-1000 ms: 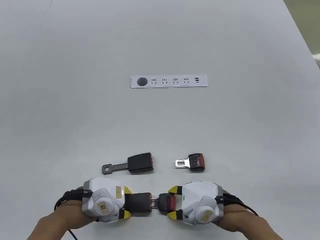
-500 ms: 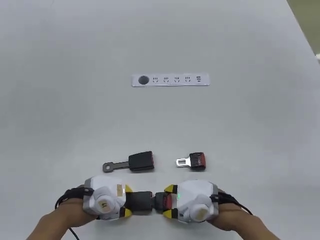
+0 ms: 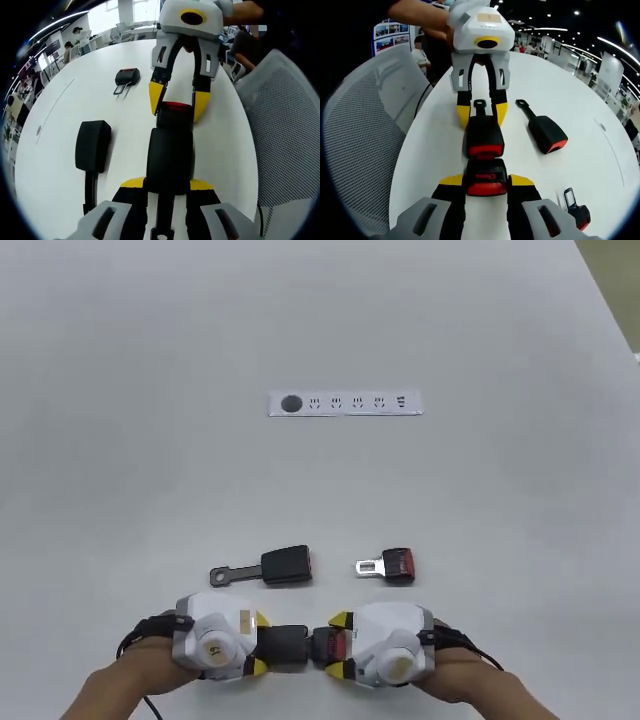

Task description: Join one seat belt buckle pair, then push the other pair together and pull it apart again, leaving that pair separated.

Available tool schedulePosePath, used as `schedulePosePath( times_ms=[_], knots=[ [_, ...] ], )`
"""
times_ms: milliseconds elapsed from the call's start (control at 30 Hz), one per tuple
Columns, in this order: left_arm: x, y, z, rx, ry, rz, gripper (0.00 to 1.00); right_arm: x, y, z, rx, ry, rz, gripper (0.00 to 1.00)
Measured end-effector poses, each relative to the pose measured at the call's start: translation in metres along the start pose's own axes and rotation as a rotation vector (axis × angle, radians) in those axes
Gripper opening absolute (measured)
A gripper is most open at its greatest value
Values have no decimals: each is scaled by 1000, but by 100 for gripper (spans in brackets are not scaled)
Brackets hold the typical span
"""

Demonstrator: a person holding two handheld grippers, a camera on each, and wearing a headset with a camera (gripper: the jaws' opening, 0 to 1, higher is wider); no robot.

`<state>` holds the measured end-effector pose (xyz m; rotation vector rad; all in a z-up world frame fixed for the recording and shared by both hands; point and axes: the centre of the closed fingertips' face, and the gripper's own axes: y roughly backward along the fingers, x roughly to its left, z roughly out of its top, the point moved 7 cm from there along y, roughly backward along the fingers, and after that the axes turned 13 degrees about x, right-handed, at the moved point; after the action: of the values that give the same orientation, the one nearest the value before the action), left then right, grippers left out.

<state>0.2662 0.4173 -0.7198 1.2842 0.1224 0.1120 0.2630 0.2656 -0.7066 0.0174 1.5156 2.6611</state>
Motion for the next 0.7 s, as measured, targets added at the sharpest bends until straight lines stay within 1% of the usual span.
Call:
schedulePosePath(
  times_ms=[100, 267, 433, 700],
  knots=[
    [0, 1, 0, 5, -5, 0, 28, 1, 2, 2, 1, 0, -2, 26],
    [0, 0, 1, 26, -19, -3, 29, 1, 0, 1, 2, 0, -5, 26],
    [0, 0, 1, 27, -12, -4, 29, 1, -2, 0, 4, 3, -10, 27],
    [0, 1, 1, 22, -4, -5, 30, 2, 2, 1, 10, 11, -17, 27]
  ],
)
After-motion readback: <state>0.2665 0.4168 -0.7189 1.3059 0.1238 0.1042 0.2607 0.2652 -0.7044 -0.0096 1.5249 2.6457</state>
